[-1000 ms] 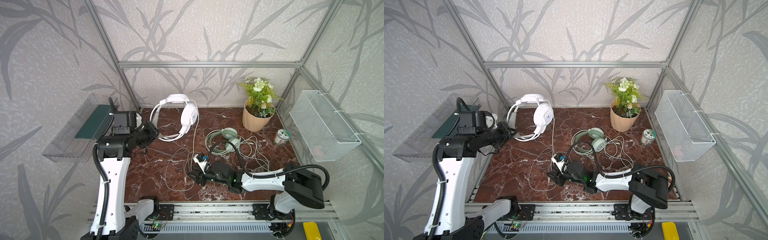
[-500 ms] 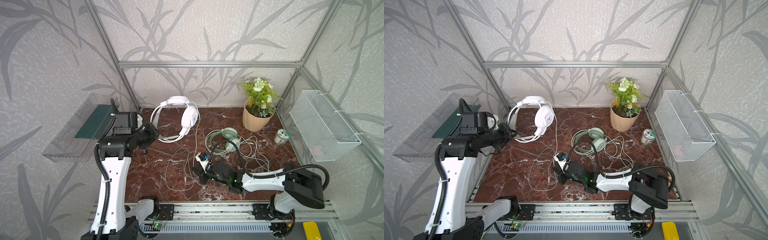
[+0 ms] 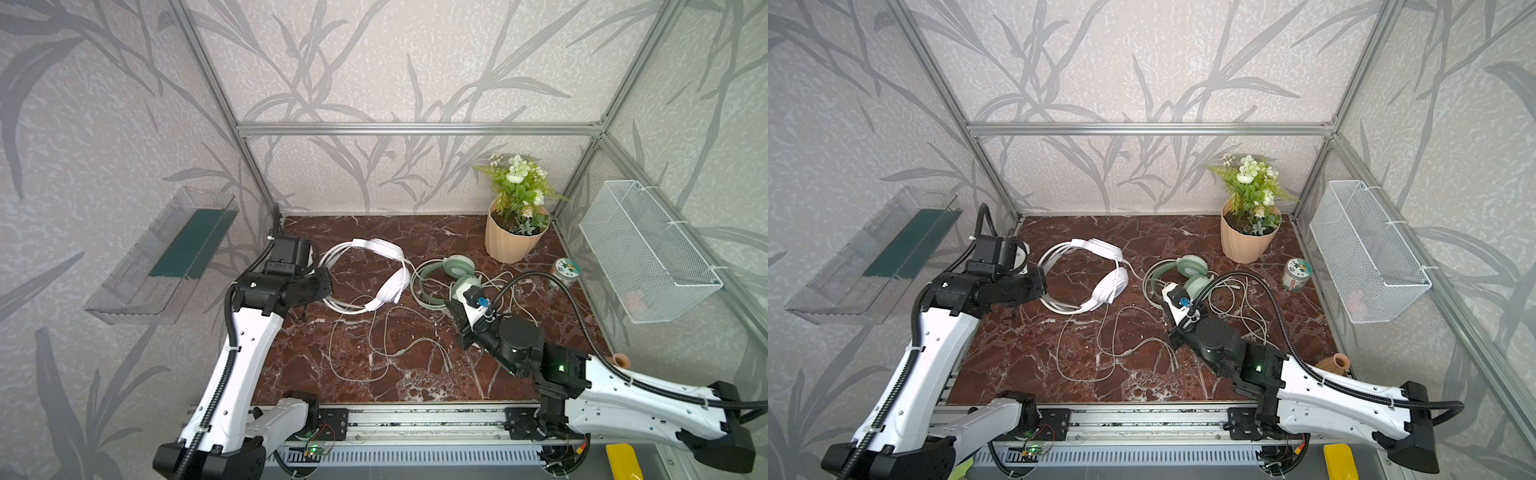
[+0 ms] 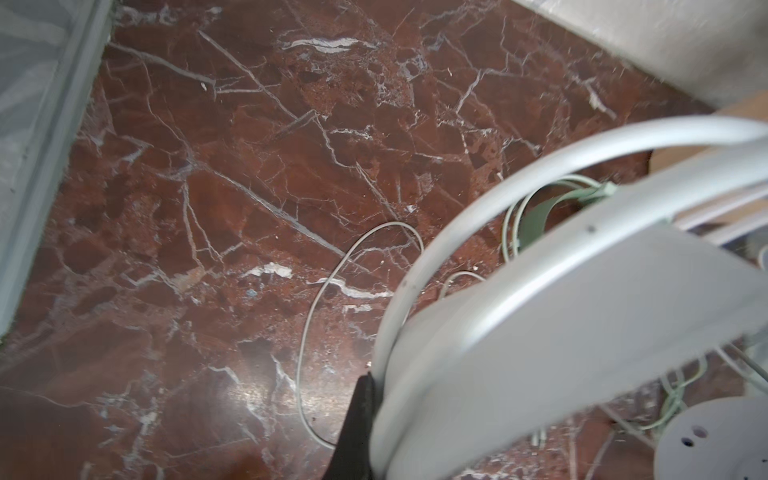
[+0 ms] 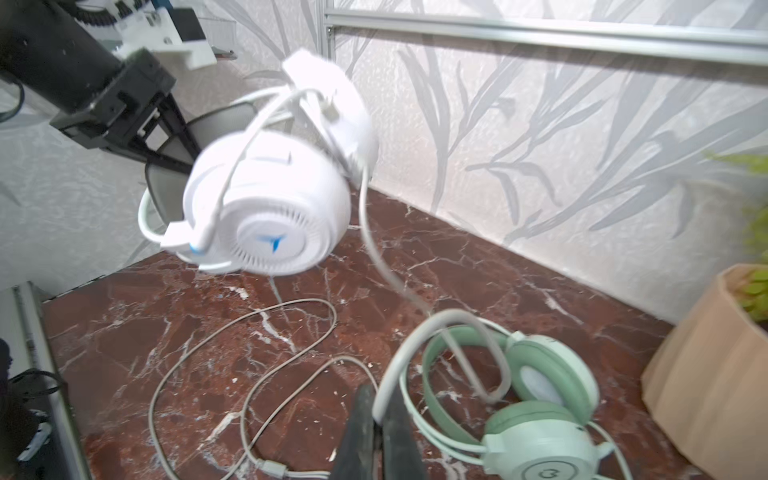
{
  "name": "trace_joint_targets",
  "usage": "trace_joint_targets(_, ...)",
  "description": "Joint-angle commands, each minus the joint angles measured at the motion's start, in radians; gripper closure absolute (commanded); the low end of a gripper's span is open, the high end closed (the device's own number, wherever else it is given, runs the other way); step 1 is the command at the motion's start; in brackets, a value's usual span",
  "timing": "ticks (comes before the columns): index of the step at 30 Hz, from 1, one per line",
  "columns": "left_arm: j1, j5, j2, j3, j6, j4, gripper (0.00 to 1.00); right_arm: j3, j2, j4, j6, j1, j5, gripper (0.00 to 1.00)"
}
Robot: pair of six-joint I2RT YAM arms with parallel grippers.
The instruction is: Wrap the headphones
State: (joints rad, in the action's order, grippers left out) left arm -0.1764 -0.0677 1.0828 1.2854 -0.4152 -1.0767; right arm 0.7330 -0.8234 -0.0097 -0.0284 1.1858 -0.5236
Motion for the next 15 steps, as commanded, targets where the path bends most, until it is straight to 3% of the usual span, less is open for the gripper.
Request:
trace_joint_targets(1,-0.078,0.172,-0.005,-0.026,0.102,0.068,1.00,0.103,0.045,-0.165,0.108,0.004,-0.069,1.00)
trace_joint_targets(5,-0.153,0.316,0.003,-0.052,0.131,0.074,1.00,0.220,0.054,-0.254,0.159,0.006,0.031,1.00)
trace_joint_targets(8,-0.166,0.431,0.015,-0.042,0.117,0.058,1.00,0.310,0.036,-0.353,0.176,0.011,0.175,1.00)
trace_joint_targets(13,-0.166,0.532,0.029,-0.014,0.072,0.035,1.00,0.403,-0.017,-0.520,0.206,0.047,0.504,1.00)
trace_joint_targets(15,-0.166,0.561,0.051,-0.005,0.068,0.020,1.00,0.432,-0.046,-0.567,0.231,0.088,0.555,1.00)
